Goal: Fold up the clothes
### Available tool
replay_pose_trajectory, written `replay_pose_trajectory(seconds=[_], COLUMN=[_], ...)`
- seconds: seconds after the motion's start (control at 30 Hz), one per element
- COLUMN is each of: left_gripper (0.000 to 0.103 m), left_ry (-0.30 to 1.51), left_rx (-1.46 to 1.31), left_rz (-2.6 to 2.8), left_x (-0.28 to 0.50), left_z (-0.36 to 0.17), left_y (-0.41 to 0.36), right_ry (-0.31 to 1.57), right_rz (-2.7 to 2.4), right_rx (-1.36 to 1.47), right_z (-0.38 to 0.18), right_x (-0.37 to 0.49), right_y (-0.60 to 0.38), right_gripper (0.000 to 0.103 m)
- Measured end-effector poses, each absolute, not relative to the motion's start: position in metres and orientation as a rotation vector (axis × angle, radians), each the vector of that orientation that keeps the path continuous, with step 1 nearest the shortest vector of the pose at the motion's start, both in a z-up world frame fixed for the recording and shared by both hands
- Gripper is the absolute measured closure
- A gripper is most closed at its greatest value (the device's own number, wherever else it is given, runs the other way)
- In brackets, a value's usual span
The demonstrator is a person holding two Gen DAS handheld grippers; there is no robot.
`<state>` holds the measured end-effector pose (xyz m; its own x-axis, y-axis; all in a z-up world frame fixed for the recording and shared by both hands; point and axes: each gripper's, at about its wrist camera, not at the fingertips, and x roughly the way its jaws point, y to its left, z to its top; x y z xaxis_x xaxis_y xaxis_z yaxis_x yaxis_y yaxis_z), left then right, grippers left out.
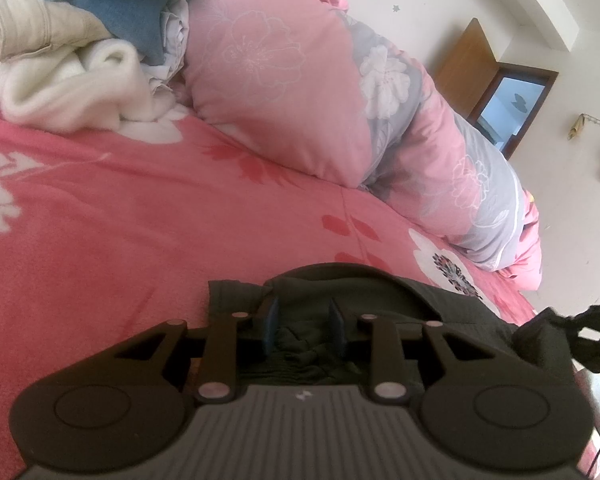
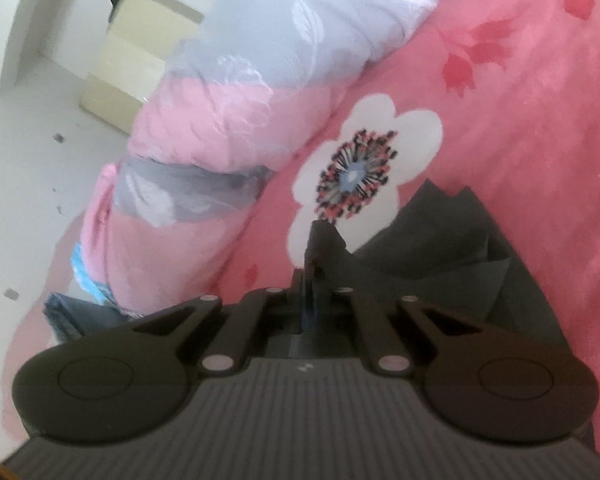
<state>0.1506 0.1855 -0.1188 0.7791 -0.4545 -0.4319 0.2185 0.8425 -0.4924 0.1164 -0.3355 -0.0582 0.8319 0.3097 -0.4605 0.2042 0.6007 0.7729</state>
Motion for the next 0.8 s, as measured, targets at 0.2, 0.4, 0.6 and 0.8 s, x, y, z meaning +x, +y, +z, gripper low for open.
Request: replay_pose_trajectory(seconds=[0.2,0.4,0.6,0.8], left_gripper=[0.073,0.073,0.056,0.042], left_ry=[0.571,0.570,0.511,0.372], left_rx=[-0.436,-0.431,-0.428,-0.273], left_rz=[-0.378,-0.374,-0.385,-0.456], left_x=[0.151,0.151,0.139,0.077], left_z=[-0.119,-0.118,-0.105,-0.056], left_y=[0.186,0.185,0.186,0.162], right_ry=[0.603,0.560,0.617,0.613], right_rz=[-0.016,0.070,0.154,0.061], right_rx=[0.854,0.764,0.709,0.640], right_z=[-0.052,-0.035,-0.054,-0.072], right_x=[0.077,-0.003,-0.053,-0.065], right_y=[-0.336,-0.306,-0.257,-0.247], right_gripper=[0.062,0.058,0.058,0.058])
